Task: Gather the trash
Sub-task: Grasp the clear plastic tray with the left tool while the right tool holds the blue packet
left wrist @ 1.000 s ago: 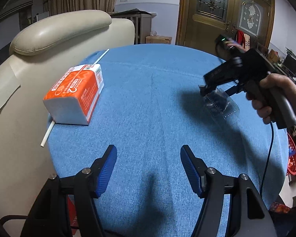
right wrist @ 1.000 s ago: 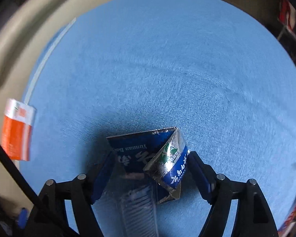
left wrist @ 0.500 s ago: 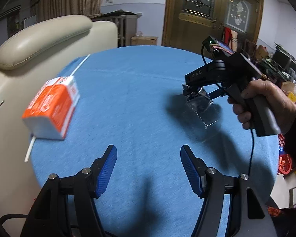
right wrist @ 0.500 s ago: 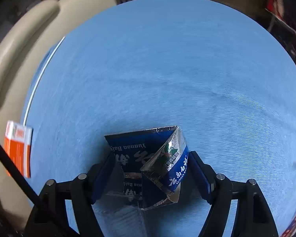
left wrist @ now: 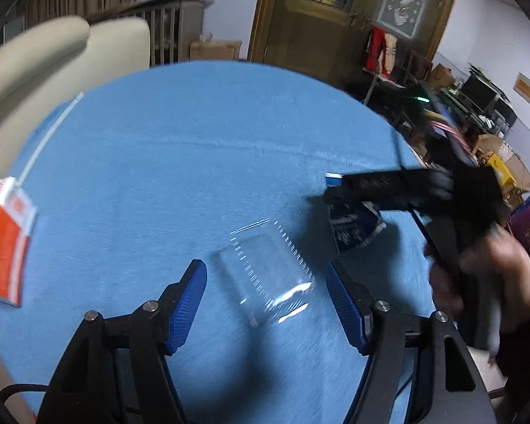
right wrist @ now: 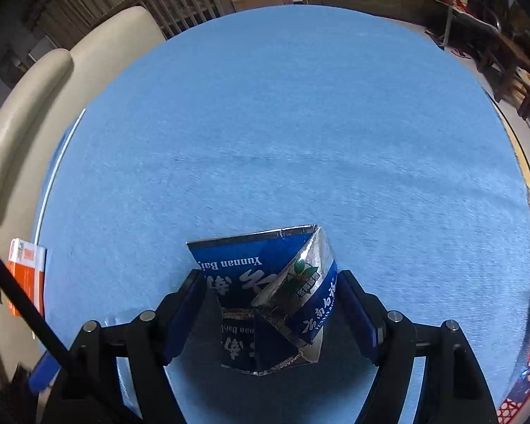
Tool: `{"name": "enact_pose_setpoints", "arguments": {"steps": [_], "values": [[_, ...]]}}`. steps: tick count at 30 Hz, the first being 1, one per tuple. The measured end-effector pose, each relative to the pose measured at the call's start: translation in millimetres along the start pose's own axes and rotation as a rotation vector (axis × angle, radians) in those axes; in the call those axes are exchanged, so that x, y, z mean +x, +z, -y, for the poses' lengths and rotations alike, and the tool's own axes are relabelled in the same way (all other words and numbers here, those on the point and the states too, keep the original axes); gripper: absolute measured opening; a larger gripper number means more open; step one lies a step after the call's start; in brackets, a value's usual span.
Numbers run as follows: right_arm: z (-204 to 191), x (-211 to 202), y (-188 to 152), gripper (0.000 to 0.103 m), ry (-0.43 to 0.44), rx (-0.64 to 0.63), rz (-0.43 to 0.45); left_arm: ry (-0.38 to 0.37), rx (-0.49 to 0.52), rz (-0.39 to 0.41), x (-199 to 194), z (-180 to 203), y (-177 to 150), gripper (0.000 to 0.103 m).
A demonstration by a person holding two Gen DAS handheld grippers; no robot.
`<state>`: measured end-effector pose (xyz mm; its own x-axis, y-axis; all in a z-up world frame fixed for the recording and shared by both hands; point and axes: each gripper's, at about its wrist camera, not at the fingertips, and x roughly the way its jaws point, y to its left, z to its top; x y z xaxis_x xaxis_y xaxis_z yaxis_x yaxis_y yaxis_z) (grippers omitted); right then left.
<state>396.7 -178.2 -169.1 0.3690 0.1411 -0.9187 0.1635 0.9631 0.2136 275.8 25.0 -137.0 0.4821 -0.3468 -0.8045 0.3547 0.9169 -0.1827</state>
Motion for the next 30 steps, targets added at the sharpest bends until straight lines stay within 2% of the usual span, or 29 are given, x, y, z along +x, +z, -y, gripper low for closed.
{"name": "enact_pose_setpoints", "arguments": {"steps": [5, 12, 15, 16, 22, 30], "values": [[23, -8, -11, 0.078, 0.042, 0.009, 0.016, 0.043, -0.030, -0.051, 25, 6, 12, 0.071], [28, -5, -23, 0.078, 0.071, -0.011, 0.049, 0.139, -0.051, -0.110, 47, 6, 9, 0.071], [33, -11, -34, 0.078, 0.087, -0.009, 0.062, 0.150, -0.041, -0.100, 46, 16, 9, 0.067], [35, -12, -37, 0.078, 0.093, -0.006, 0.064, 0.149, -0.036, -0.097, 46, 18, 9, 0.059], [51, -17, -47, 0.078, 0.127, 0.025, 0.075, 0.165, 0.001, -0.079, 44, 36, 6, 0.051], [63, -32, -69, 0.078, 0.148, 0.043, 0.082, 0.187, 0.061, -0.033, 26, 53, 3, 0.050]]}}
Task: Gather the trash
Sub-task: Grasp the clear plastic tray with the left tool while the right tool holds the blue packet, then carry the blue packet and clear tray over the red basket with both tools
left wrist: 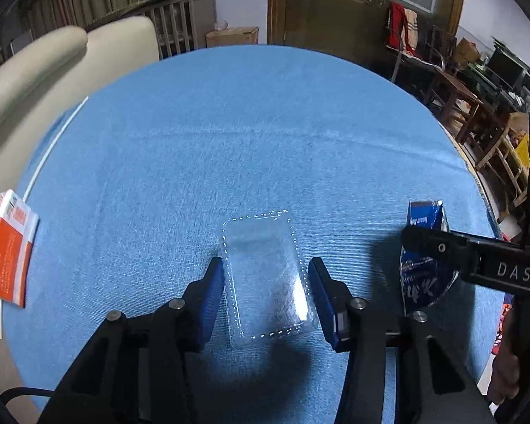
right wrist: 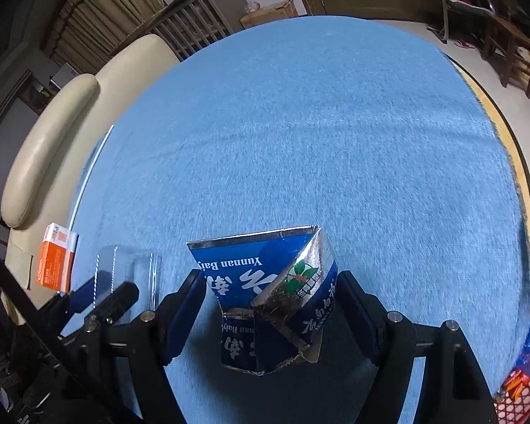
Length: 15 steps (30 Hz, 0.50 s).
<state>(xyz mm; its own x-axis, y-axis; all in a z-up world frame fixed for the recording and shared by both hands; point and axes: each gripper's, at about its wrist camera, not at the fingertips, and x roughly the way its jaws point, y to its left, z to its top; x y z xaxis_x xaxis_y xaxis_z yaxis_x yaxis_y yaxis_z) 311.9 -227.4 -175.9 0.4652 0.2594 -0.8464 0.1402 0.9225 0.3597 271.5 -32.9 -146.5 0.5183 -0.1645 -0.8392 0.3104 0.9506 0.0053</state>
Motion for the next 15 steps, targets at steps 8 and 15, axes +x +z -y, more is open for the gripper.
{"name": "enact_pose_setpoints", "arguments": {"steps": [8, 15], "values": [[10, -31, -17, 0.078, 0.017, 0.005, 0.037, 0.019, 0.039, 0.055, -31, 12, -5, 0.050], [27, -68, -35, 0.078, 0.029, 0.032, 0.089, 0.023, 0.087, 0.104, -54, 34, -2, 0.050]]}}
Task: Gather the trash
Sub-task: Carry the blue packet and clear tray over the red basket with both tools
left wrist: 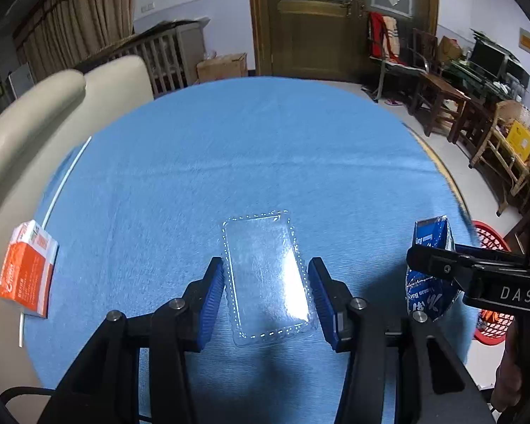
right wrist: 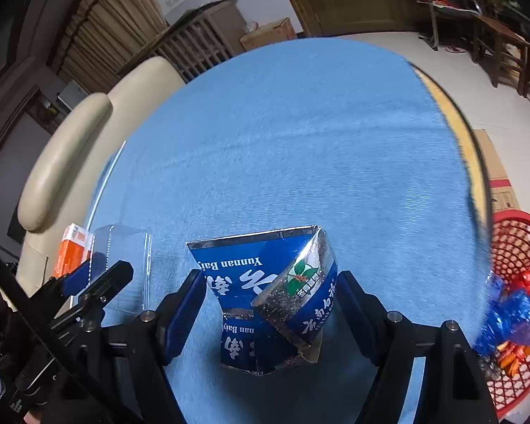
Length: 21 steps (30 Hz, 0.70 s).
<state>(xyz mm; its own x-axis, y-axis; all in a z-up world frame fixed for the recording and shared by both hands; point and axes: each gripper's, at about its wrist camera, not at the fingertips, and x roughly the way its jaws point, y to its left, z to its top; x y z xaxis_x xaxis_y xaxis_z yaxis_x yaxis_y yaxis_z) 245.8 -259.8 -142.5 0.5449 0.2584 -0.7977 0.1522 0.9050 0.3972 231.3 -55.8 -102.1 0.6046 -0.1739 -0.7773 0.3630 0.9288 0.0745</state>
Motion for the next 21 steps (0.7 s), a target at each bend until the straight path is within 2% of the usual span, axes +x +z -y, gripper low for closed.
{"name": "enact_pose_setpoints", "arguments": {"steps": [11, 21], "values": [[43, -70, -21, 0.078, 0.014, 0.065, 0.099, -0.036, 0.117, 0.085, -39, 62, 2, 0.050], [123, -118, -40, 0.078, -0.011, 0.229, 0.182, -0.116, 0.281, 0.110, -49, 147, 6, 0.050]]}}
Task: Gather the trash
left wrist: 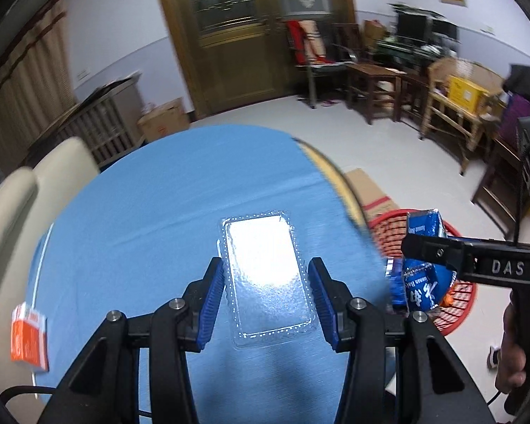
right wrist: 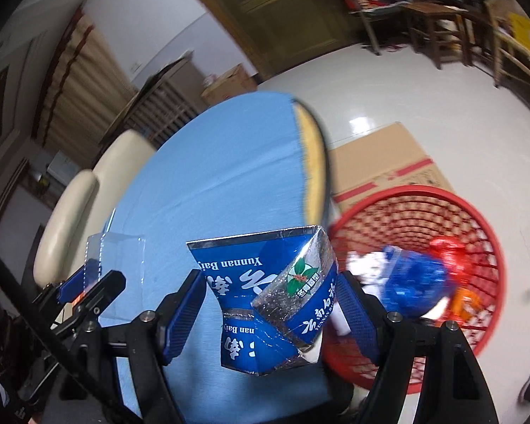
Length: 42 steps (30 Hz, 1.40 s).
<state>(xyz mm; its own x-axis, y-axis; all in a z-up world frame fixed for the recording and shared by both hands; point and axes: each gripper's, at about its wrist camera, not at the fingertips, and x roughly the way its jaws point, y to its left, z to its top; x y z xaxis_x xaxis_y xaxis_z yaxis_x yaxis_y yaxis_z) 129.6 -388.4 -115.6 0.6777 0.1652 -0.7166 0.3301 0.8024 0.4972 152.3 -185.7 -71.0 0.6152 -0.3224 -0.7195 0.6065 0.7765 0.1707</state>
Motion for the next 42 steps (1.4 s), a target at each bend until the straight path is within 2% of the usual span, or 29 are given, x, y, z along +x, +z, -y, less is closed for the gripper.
{"name": "enact_pose_setpoints", "arguments": {"steps": [6, 11, 16, 20, 26, 33, 38, 42], "values": [[63, -21, 5, 0.078, -0.032, 0.125, 0.033, -0.109, 0.089, -0.007, 15, 56, 14, 0.050], [112, -30, 5, 0.078, -0.058, 0.236, 0.041, -0.205, 0.119, -0.031, 35, 93, 21, 0.051], [145, -23, 0, 0.079, -0.075, 0.310, 0.016, -0.281, 0.131, -0.093, 63, 119, 23, 0.052], [161, -6, -4, 0.080, -0.059, 0.355, -0.035, -0.303, 0.159, -0.126, 81, 135, 21, 0.055], [168, 0, -5, 0.080, -0.056, 0.373, -0.027, -0.257, 0.155, -0.124, 84, 125, 17, 0.064], [147, -7, -3, 0.080, -0.055, 0.336, 0.000, -0.178, 0.130, -0.046, 61, 104, 20, 0.068], [102, -15, 1, 0.080, -0.019, 0.237, 0.030, -0.100, 0.107, 0.023, 30, 77, 16, 0.069], [50, -21, 1, 0.080, 0.001, 0.128, 0.058, 0.018, 0.067, 0.078, -3, 39, 7, 0.070]]}}
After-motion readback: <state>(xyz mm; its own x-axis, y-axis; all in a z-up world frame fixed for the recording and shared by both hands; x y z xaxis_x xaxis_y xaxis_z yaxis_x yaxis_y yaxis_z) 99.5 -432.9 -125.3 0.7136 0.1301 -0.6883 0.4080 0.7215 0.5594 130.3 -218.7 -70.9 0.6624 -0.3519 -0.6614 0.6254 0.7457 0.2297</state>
